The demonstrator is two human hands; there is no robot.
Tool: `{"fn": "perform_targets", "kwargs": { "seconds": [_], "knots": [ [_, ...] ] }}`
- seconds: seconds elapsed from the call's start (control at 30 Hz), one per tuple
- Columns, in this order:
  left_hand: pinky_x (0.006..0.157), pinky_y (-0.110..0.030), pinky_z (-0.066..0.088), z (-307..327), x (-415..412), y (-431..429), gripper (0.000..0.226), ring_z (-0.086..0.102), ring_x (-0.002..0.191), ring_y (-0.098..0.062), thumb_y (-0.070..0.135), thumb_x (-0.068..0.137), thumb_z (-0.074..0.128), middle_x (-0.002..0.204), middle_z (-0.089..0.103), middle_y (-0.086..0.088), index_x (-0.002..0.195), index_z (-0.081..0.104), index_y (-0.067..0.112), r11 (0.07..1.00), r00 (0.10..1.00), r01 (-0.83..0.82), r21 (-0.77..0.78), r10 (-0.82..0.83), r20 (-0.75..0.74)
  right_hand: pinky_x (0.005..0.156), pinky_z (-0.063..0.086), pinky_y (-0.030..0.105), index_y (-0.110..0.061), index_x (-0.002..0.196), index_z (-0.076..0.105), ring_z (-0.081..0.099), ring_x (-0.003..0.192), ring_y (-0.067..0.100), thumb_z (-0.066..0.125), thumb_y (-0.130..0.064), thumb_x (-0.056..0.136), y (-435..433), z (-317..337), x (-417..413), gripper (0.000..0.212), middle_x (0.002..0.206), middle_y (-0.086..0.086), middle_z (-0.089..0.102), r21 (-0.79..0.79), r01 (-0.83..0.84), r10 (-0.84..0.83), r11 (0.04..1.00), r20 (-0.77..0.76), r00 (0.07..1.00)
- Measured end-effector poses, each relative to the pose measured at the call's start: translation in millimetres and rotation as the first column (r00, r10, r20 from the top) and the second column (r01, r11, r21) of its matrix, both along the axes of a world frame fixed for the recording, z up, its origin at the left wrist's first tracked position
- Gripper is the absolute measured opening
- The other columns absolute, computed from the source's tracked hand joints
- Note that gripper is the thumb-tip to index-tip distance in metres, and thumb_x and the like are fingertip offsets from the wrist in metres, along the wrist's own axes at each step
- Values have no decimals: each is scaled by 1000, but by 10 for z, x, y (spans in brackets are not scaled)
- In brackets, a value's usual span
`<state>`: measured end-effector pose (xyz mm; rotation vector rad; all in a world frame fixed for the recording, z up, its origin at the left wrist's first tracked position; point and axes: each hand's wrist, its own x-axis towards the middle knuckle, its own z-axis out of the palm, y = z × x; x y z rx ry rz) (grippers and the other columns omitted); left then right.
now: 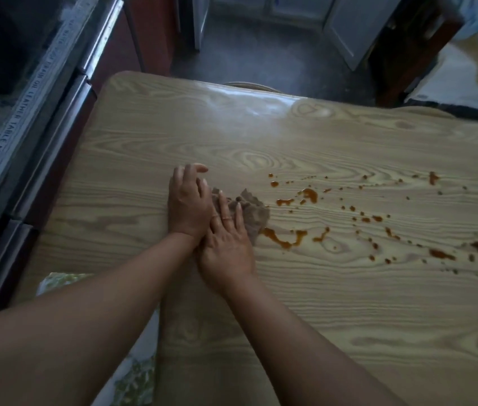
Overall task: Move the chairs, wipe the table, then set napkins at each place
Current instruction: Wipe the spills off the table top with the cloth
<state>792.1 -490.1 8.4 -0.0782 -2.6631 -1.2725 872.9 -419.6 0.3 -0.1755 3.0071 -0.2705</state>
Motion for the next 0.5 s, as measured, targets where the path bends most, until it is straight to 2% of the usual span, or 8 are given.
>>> {"fn": "perform_targets", "kwargs": {
  "seconds": [0.13, 0.27, 0.4, 0.5],
  "knots": [
    [90, -38, 40, -33, -240, 229, 19, 56, 98, -36, 11, 87, 51, 100, 60, -19, 99, 63, 6, 998, 999, -43, 43, 42, 35, 119, -13, 47, -14, 154, -6, -23, 147, 25, 28, -35, 98, 120, -8, -207, 68, 163, 3, -11, 24, 76, -77, 997, 12, 997],
    [91, -37, 41, -124, -421, 273, 20, 55, 101, -36, 16, 86, 54, 104, 58, -22, 99, 64, 5, 999, 999, -36, -15, 36, 6, 118, -12, 48, -20, 153, -12, -23, 147, 25, 5, -34, 92, 254, -11, -575, 65, 162, 0, -17, 38, 185, -186, 982, 27, 982],
    [87, -40, 38, -144, -505, 378, 34, 55, 97, -37, 31, 84, 49, 101, 59, -22, 98, 62, 2, 982, 980, -189, -20, 188, -60, 117, -14, 49, -27, 155, -7, -24, 146, 27, 16, -35, 103, 419, -8, -890, 58, 161, 1, -19, 33, 222, -223, 974, 24, 974],
    [82, -41, 39, -164, -492, 405, 36, 56, 94, -36, 36, 87, 47, 97, 60, -21, 94, 61, 4, 989, 986, -125, -79, 115, -120, 117, -15, 49, -29, 155, -5, -23, 146, 27, 15, -40, 104, 543, -5, -1087, 56, 162, 0, -18, 41, 258, -260, 965, 43, 965]
  ]
}}
